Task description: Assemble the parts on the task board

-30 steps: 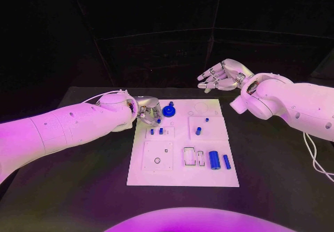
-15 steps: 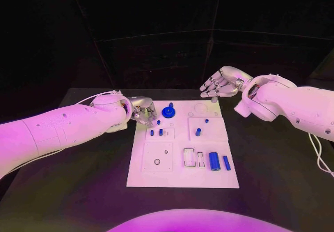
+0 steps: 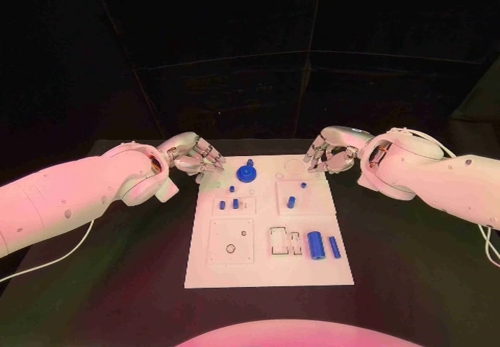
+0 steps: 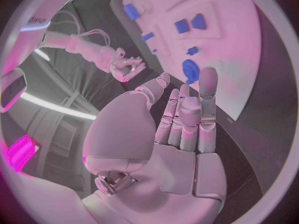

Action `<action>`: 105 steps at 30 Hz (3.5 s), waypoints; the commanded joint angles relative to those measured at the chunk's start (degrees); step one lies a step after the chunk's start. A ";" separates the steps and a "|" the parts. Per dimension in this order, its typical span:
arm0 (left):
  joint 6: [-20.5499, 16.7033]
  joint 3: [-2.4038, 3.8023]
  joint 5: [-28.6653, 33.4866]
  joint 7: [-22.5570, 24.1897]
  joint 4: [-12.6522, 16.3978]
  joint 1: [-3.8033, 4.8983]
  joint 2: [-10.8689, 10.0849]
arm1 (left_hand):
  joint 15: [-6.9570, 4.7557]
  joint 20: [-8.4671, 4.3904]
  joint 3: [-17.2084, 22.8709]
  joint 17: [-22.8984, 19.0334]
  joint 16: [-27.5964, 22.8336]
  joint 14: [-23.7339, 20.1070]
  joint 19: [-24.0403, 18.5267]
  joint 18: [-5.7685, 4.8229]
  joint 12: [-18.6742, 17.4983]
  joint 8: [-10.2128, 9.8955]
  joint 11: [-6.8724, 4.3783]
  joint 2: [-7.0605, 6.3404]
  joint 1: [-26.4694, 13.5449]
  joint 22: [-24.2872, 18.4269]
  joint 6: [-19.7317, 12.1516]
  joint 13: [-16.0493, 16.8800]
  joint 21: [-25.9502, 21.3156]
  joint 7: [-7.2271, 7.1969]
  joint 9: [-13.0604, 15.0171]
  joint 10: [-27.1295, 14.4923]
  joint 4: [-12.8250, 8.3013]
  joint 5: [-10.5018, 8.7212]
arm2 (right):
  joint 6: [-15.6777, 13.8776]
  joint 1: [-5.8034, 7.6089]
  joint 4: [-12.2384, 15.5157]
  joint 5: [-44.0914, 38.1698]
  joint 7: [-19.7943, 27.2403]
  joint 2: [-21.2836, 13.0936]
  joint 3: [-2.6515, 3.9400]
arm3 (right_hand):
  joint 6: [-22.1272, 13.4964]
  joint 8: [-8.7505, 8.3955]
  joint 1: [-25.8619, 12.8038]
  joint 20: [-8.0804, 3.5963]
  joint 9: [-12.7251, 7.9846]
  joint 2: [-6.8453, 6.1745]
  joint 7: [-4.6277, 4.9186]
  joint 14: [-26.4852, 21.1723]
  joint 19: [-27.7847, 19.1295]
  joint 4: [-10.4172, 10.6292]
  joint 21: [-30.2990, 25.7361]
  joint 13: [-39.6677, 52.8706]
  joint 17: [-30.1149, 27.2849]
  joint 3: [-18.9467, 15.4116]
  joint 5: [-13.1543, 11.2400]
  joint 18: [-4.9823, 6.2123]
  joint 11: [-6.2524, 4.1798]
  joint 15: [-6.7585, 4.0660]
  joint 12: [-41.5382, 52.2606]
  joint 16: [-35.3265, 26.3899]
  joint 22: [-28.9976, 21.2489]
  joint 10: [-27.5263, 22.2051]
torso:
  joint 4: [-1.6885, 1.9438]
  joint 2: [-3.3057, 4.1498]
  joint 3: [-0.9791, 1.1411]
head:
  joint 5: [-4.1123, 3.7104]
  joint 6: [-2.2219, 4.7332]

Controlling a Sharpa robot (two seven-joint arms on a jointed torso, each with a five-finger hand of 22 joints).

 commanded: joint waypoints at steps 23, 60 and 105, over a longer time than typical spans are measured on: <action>2.42 0.00 32.92 16.15 4.88 -0.23 -2.60 | -0.11 -0.14 -1.11 -15.45 -9.37 -8.59 -3.49 0.77 3.71 0.86 -0.45 1.12 0.56 -4.10 1.59 0.56 -6.00 -0.24 0.00 1.14 -0.53 -0.11 | 2.47 -4.72 -0.51 -17.53 -5.29 3.26 -0.04 | -3.74 -0.39 -1.12 1.16 0.02 -2.06 1.33 1.98 -3.43 -1.03 9.06 -0.42 18.49 5.11 -1.50 0.59 1.45 0.95 -1.23 21.49 6.48 -4.37 | 0.15 0.04 -0.16 | -0.46 0.13; 2.56 -0.02 32.96 15.28 4.73 -0.25 -2.52 | 0.20 0.03 -1.32 -16.43 -9.71 -9.10 -3.52 0.72 4.17 0.64 0.05 1.28 0.99 -4.68 0.79 0.49 -6.78 0.51 -0.11 0.12 -0.94 -0.10 | -3.22 -5.82 0.80 -18.76 -7.15 3.36 0.00 | 3.23 -0.24 -3.93 0.71 0.19 -0.94 0.17 1.72 -4.16 -8.22 24.26 -0.20 26.42 26.79 -7.78 -0.55 -0.12 -0.43 0.51 31.62 21.83 1.48 | 0.04 -0.08 -0.13 | -0.29 -0.20; 1.95 -0.04 32.96 14.43 4.09 -0.21 -0.39 | 0.28 0.09 -1.32 -16.56 -9.70 -9.18 -3.48 0.71 4.37 0.72 0.14 1.36 1.20 -4.79 0.73 0.51 -6.91 0.62 -0.08 -0.03 -1.11 -0.07 | -4.98 -8.48 13.30 -17.39 -4.40 9.43 0.04 | 3.22 -0.38 -6.83 0.94 0.15 -1.76 0.22 1.66 -5.15 -9.24 25.81 -0.18 26.84 28.38 -8.75 -0.55 -0.06 -0.28 0.22 32.77 22.95 1.40 | 0.17 0.04 -0.21 | 2.72 -0.70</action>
